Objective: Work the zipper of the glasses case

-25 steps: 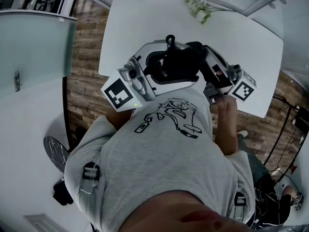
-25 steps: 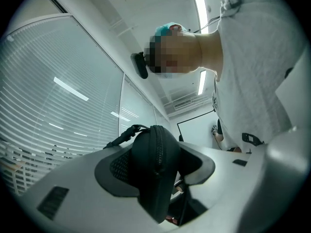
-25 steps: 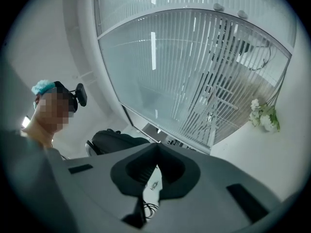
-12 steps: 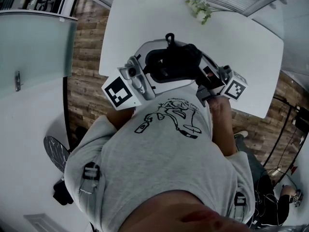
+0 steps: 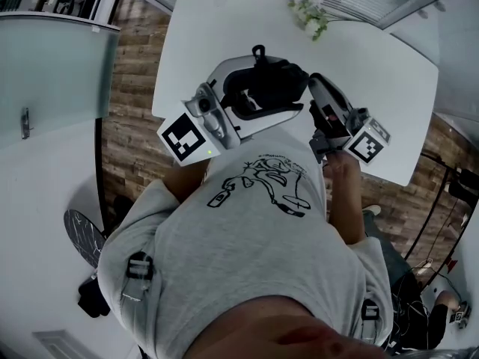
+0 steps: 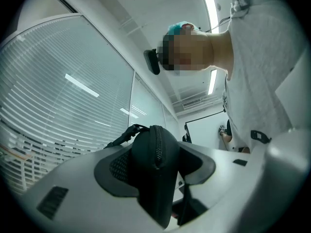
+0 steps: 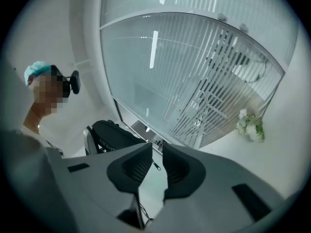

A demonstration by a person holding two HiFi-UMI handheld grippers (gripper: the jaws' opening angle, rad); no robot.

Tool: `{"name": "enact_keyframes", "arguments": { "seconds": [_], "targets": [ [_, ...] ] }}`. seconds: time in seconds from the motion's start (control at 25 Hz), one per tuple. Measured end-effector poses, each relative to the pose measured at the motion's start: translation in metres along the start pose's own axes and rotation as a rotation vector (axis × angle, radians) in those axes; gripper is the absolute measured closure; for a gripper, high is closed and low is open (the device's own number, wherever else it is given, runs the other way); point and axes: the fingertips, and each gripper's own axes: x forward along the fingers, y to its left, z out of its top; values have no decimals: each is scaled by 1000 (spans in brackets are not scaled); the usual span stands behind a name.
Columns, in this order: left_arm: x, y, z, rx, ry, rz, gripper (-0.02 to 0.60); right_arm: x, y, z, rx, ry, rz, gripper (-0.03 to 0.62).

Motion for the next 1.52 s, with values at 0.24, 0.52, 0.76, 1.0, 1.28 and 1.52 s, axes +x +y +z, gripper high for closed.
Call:
{"name": "enact_keyframes", "arguments": {
  "seconds": [0.24, 0.52, 0.76, 1.0, 1.28, 1.52],
  "targets": [
    [-5, 19, -19, 5, 59, 83, 345, -11, -6, 18, -330, 56, -167, 524],
    [-15, 42, -40, -16, 127, 201, 343, -21, 2, 42, -676, 85, -334, 554],
    [-18, 58, -57, -38, 196, 280, 342, -24, 22, 60, -848, 81, -410, 572],
    [-19, 65, -65, -47, 247, 316, 341, -26, 33, 70, -932, 61, -476, 588],
    [-20, 68, -67, -45, 215, 320, 339, -24, 31, 69, -942, 47, -495, 589],
    [-24, 70, -63, -36, 202, 330, 339, -19, 34, 67, -975, 50, -503, 591]
  ]
}}
